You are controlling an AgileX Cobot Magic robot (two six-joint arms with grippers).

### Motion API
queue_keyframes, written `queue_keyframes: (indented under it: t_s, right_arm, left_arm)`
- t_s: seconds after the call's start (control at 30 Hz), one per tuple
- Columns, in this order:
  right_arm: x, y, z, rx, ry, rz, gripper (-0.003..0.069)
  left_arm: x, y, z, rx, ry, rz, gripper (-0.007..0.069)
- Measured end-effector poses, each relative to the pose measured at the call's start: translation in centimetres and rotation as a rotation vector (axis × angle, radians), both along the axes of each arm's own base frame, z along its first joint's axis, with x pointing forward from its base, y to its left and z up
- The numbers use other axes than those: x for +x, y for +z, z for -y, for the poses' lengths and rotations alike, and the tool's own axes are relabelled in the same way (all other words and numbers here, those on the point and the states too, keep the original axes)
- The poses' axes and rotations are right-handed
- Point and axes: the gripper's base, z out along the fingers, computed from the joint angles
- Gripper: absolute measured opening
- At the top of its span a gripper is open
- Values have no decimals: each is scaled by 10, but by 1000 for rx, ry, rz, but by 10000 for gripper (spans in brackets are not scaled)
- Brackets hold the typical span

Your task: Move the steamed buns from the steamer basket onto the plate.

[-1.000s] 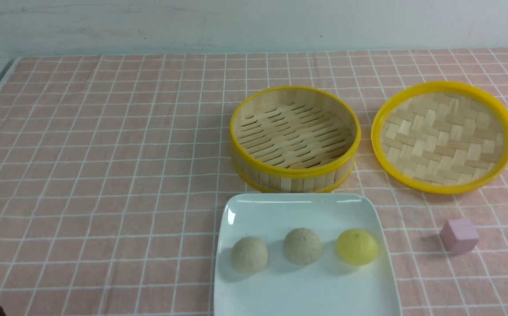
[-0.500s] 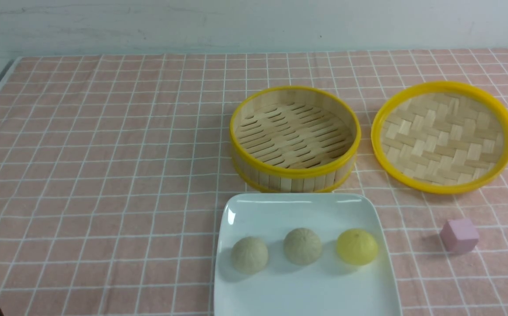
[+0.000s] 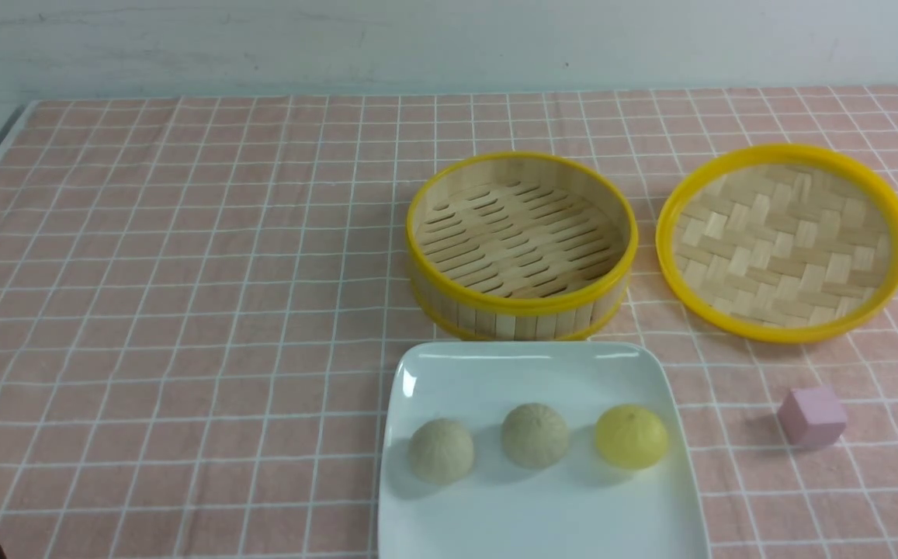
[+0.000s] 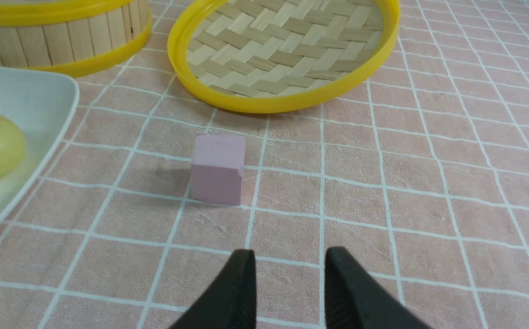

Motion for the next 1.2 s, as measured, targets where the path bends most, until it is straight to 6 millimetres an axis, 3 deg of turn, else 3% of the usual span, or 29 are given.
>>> queue_keyframes:
  t_s: [1.2]
  right_arm:
    - [0,0,0,0,0,0,240]
  left_arm:
    - [0,0,-4,-51,61,8,243]
